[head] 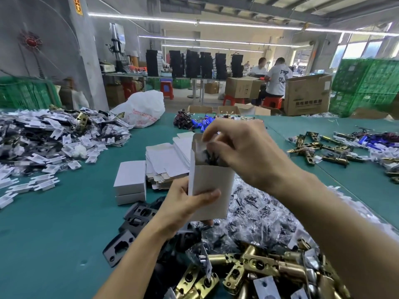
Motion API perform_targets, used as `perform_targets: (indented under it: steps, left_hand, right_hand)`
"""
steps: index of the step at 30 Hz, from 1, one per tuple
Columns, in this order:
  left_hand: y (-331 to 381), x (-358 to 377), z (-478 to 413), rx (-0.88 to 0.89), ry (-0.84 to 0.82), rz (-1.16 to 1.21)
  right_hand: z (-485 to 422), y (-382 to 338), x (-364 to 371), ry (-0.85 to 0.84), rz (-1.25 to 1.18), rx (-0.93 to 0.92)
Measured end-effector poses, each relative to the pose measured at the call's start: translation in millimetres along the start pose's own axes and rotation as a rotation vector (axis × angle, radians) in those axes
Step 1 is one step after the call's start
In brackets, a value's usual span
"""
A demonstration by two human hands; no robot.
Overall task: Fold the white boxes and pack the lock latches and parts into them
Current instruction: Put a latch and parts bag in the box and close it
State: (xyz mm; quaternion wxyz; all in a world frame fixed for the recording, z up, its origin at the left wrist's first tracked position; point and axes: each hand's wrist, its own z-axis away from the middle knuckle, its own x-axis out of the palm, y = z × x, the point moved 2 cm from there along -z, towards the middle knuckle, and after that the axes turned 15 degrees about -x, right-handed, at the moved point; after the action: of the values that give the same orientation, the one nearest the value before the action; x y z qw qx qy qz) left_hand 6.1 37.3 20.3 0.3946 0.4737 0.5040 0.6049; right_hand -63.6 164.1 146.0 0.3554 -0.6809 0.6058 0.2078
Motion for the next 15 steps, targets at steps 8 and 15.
perform_targets:
  steps: [8,15]
  left_hand:
    - [3.9,1.7,2.3,0.006,-0.05,-0.002]
    - [6.0,2.3,1.7,-0.003,-0.001,0.056]
  right_hand:
    - [-3.2,1.6,9.7,-0.244,0.015,0.021]
    - [2.4,6.0,-1.3,-0.244,0.033,0.058]
